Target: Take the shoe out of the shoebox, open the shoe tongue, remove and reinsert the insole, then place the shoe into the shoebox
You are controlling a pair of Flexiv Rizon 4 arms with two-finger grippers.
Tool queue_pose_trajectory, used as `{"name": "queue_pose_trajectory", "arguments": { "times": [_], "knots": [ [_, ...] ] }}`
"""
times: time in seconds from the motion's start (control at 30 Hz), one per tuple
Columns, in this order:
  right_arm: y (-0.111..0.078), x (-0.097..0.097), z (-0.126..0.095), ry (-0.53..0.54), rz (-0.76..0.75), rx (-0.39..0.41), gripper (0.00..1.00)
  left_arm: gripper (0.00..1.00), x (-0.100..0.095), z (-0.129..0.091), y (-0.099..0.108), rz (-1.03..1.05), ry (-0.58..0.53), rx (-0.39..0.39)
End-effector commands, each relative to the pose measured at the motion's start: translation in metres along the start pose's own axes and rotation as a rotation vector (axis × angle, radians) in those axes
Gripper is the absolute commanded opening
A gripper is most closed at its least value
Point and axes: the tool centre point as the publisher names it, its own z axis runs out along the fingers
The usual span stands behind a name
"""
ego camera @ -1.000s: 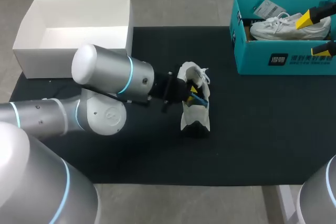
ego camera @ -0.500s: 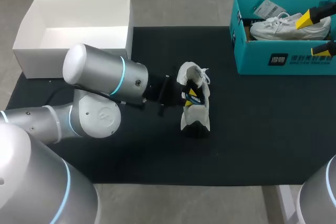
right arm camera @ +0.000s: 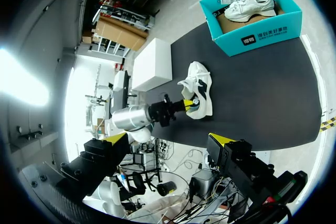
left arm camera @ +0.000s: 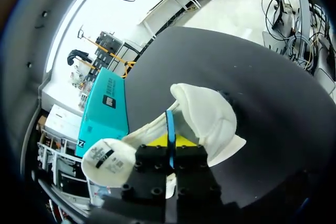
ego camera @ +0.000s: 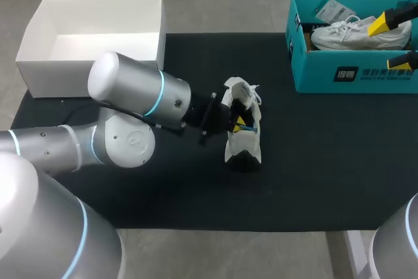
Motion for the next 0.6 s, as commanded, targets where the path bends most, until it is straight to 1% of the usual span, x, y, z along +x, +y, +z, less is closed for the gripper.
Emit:
{"name": "queue_pose_trajectory", "arguments": {
  "times": [0.03, 0.17, 0.33, 0.37, 0.43, 0.6],
  "knots": [
    [0.001, 0.0, 0.001, -0.002, 0.001, 0.002, 1.0, 0.0, -0.003, 0.015, 0.007, -0.009, -0.006, -0.015],
    [0.001, 0.0, 0.001, -0.002, 0.001, 0.002, 1.0, 0.0, -0.004, 0.019, 0.011, -0.031, -0.005, -0.018],
    [0.001, 0.0, 0.001, -0.002, 0.001, 0.002, 1.0, 0.0, -0.006, 0.012, 0.0, -0.031, 0.0, 0.001],
    [0.001, 0.0, 0.001, -0.002, 0.001, 0.002, 1.0, 0.04, -0.006, 0.008, -0.002, -0.031, 0.001, 0.002],
    [0.001, 0.0, 0.001, -0.002, 0.001, 0.002, 1.0, 0.07, -0.008, 0.0, -0.003, -0.032, 0.0, 0.004],
    [0.001, 0.0, 0.001, -0.002, 0.001, 0.002, 1.0, 0.13, -0.011, -0.015, -0.005, -0.023, -0.007, 0.0]
  ]
}}
